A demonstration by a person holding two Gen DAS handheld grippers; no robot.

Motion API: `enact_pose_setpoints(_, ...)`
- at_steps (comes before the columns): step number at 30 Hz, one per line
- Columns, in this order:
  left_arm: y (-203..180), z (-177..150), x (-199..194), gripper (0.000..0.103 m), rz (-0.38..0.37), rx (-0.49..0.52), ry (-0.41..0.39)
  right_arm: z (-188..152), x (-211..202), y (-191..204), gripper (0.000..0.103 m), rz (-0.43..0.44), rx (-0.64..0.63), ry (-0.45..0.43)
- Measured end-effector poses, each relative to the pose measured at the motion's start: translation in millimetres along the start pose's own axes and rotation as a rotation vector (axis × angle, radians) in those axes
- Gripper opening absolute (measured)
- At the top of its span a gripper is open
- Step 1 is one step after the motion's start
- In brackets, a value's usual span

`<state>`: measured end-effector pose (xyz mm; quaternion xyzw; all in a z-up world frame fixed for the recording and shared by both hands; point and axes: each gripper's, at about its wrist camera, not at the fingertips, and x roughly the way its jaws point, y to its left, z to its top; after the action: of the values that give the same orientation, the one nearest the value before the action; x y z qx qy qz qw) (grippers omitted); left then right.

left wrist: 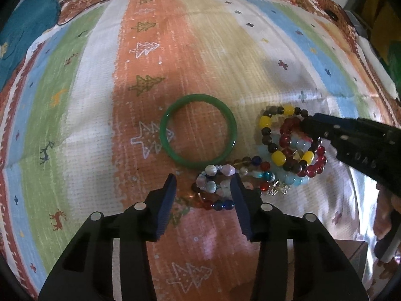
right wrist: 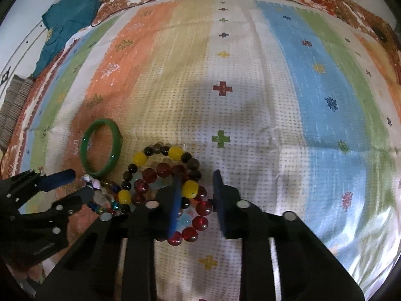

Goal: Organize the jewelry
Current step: 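Close left gripper on white bead bracelet while right gripper grasps black-and-yellow bracelet, then lift both held bracelets and carry them back over the silver tin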

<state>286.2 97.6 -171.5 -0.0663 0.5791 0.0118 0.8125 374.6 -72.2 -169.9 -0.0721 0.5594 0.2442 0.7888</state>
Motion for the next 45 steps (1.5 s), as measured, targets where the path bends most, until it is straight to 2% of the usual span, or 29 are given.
enact_pose_setpoints(6,-3.5,-0.3,5.0,0.031,0.0,0.024,0.009,0.6,0.3,0.9,0.013,0.009,-0.012,-0.003)
enact_pose_setpoints(7,-4.2,-0.6,4.5,0.03,0.006,0.03,0.004,0.6,-0.5,2.2,0.013,0.003,-0.022,-0.01)
enact_pose_setpoints(9,-3.2,-0.2,3.8,0.019,0.019,0.03,0.003,0.9,-3.2,4.0,0.013,-0.034,-0.035,-0.036)
enact_pose_setpoints(14,-2.7,0.3,1.4,0.015,0.008,0.03,0.001,2.1,-4.6,6.5,0.013,-0.041,-0.044,-0.045)
enact_pose_setpoints(16,-1.9,1.4,-1.6,0.008,0.01,0.03,-0.005,3.3,-7.6,6.3,0.013,-0.037,-0.039,-0.053)
enact_pose_setpoints(26,-4.0,0.3,-15.7,0.007,0.004,0.03,-0.025,-3.0,-27.1,14.1,0.013,-0.049,-0.066,-0.076)
enact_pose_setpoints(41,-19.3,0.9,-55.7,0.007,-0.015,0.051,-0.119,-15.4,-65.8,19.5,0.013,-0.071,-0.104,-0.139)
enact_pose_setpoints(45,-21.0,-0.4,-61.0,0.007,-0.013,0.046,-0.121,-19.6,-75.1,21.1,0.013,-0.072,-0.117,-0.153)
